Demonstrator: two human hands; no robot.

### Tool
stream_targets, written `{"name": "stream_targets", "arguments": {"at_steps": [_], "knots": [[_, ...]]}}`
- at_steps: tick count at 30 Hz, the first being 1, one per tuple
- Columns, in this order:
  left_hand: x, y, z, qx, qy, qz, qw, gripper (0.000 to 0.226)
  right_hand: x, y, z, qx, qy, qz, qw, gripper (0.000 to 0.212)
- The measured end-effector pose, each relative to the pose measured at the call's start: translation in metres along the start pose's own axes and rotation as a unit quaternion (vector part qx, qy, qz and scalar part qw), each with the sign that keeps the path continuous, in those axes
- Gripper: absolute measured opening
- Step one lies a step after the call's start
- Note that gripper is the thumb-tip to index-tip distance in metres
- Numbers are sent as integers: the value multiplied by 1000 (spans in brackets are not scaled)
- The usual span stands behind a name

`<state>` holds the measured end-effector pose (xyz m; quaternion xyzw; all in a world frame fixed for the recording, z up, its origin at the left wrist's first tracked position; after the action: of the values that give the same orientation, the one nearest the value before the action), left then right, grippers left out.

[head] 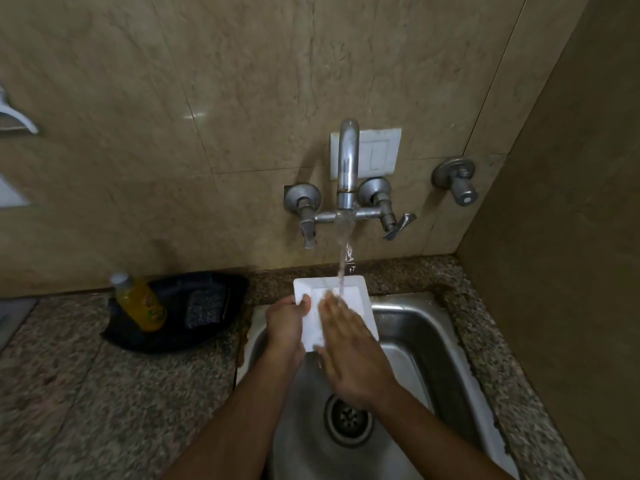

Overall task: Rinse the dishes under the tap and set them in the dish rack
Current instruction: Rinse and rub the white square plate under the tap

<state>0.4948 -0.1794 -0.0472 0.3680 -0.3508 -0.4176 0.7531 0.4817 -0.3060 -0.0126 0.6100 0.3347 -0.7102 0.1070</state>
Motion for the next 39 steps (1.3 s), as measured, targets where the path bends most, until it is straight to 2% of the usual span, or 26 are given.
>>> {"name": "stream_targets", "arguments": {"at_steps": [3, 7, 10, 11, 14, 15, 18, 22, 25, 26, 30, 32, 33, 34, 36, 38, 39], "knots": [[4, -3, -5, -12, 11, -38, 999, 15, -9, 10, -1, 44, 7, -33, 998, 69], [13, -4, -4, -13, -5, -26, 1000, 11, -5, -8, 12, -36, -10, -27, 999, 66], [18, -4, -1, -4, -7, -52, 999, 12, -15, 21, 0, 49, 1, -39, 998, 69], [18, -2, -4, -3, -4, -54, 999, 13, -17, 18, -3, 50, 2, -39, 998, 70], [19, 6, -6, -7, 3, -56, 998, 14, -13, -11, 9, -47, -16, -21, 999, 67], [19, 5, -6, -6, 1, -46, 999, 12, -11, -6, 12, -51, -18, -14, 998, 66], [28, -1, -7, -10, -28, -28, 999, 14, -22, 18, -2, 46, 14, -50, 998, 69], [22, 1, -10, -9, -10, -24, 1000, 14, -18, -2, 2, -48, -8, -20, 999, 65], [19, -2, -12, -11, -11, 10, 1000, 15, -20, 38, -6, 39, -5, -13, 999, 67], [19, 0, -13, -10, -11, 4, 1000, 18, -20, 36, -8, 44, 3, -15, 999, 67], [15, 8, -21, -4, -14, 12, 1000, 18, -19, 7, 11, -69, 7, -17, 997, 63], [24, 9, -12, -22, -32, 18, 999, 19, -30, 48, 17, 4, 65, -72, 995, 60], [34, 9, -6, -34, -51, 13, 998, 18, -35, 72, 17, 70, 97, -160, 980, 59], [45, 10, 0, -39, -71, 8, 997, 16, -31, 96, 14, 131, 117, -286, 942, 57], [65, 21, 10, -35, -100, 7, 994, 17, -19, 127, 10, 188, 161, -521, 817, 45], [77, 30, 14, -33, -119, -8, 992, 22, -4, 144, 9, 218, 146, -658, 705, 34], [80, 31, 14, -39, -127, -13, 991, 26, 4, 146, 11, 229, 119, -702, 664, 34]]}}
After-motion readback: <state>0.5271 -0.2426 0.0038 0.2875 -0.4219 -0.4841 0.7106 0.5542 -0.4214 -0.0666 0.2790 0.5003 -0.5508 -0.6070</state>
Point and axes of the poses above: each hand's wrist, its own z-axis away from the middle knuckle, its own x-axis out of the palm, y = z × x, the point moved 10 cm from there along -z, towards the middle knuckle, and after that the axes turned 11 degrees about -y, right-handed, at the moved point
